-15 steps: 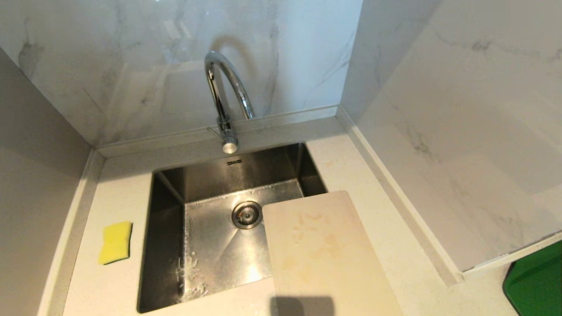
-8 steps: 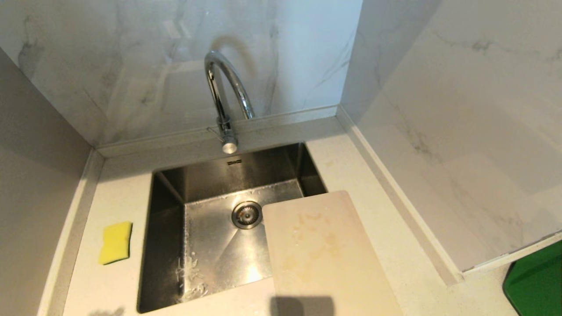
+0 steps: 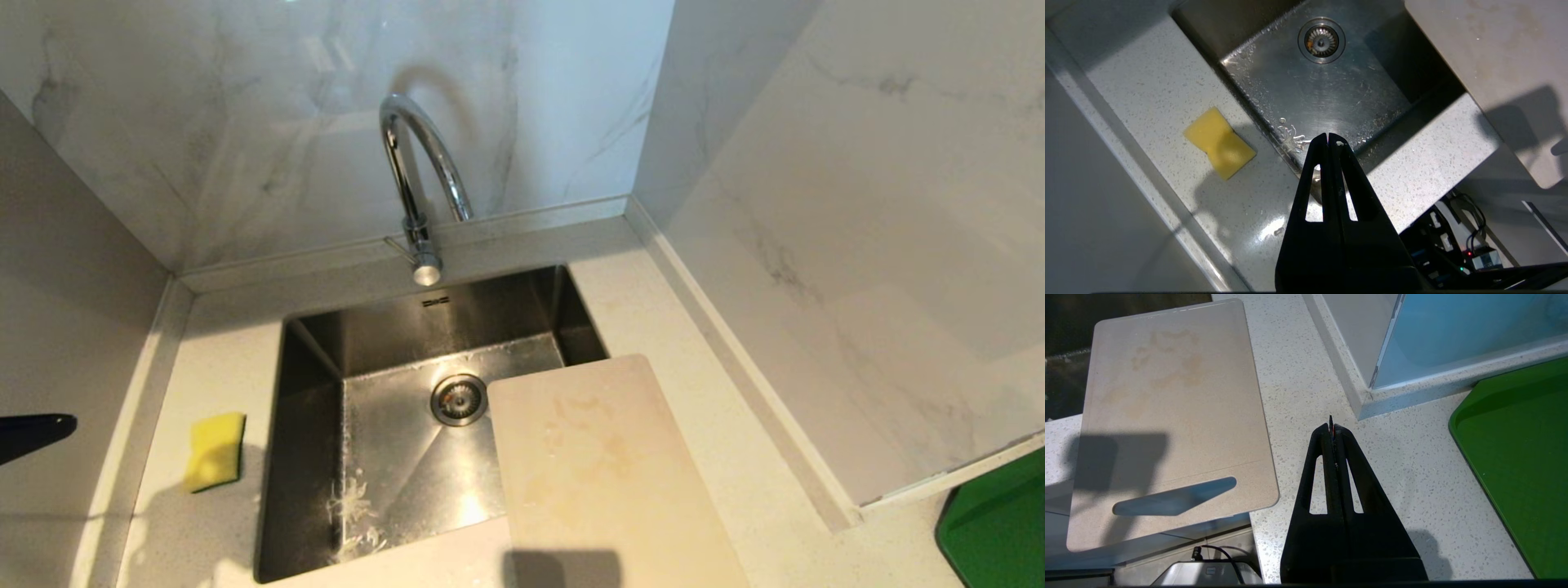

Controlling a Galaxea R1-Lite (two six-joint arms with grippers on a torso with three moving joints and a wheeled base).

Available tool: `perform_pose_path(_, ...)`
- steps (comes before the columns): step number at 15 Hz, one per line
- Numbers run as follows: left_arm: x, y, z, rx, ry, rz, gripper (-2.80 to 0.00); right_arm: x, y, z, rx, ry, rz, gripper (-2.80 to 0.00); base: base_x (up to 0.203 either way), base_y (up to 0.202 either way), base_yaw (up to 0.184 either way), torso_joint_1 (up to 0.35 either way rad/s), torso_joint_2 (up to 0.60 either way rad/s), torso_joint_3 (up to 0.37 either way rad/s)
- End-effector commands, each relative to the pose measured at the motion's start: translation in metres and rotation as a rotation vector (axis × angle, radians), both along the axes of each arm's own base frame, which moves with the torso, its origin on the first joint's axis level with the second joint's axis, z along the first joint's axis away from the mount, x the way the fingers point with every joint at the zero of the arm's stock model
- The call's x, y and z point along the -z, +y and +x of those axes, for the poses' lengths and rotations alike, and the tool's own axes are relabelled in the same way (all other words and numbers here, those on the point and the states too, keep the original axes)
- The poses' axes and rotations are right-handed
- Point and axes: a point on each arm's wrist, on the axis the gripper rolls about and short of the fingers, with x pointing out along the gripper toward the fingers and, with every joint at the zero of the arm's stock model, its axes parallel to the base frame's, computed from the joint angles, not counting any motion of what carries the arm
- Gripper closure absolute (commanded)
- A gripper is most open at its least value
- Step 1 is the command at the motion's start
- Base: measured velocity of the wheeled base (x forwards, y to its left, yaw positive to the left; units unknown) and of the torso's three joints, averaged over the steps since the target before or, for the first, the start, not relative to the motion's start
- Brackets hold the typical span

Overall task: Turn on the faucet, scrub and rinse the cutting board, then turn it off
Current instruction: Turn on the tap

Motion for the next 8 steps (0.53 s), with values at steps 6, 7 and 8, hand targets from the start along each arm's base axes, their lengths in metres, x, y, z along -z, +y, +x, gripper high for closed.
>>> perform_pose_path(6, 0.013, -0.011, 0.141, 0.067, 0.114, -0.075, 0.0, 0.0, 0.0, 0.0, 0.0, -0.001, 0.0, 0.0, 0.0, 0.0, 0.0, 0.0, 0.0, 0.0)
perform_pose_path(7, 0.012, -0.015, 0.157, 0.075, 0.112, -0.091, 0.0, 0.0, 0.0, 0.0, 0.0, 0.0, 0.0, 0.0, 0.0, 0.0, 0.0, 0.0, 0.0, 0.0)
perform_pose_path(8, 0.011, -0.018, 0.17, 0.08, 0.103, -0.097, 0.0, 0.0, 0.0, 0.0, 0.0, 0.0, 0.0, 0.0, 0.0, 0.0, 0.0, 0.0, 0.0, 0.0)
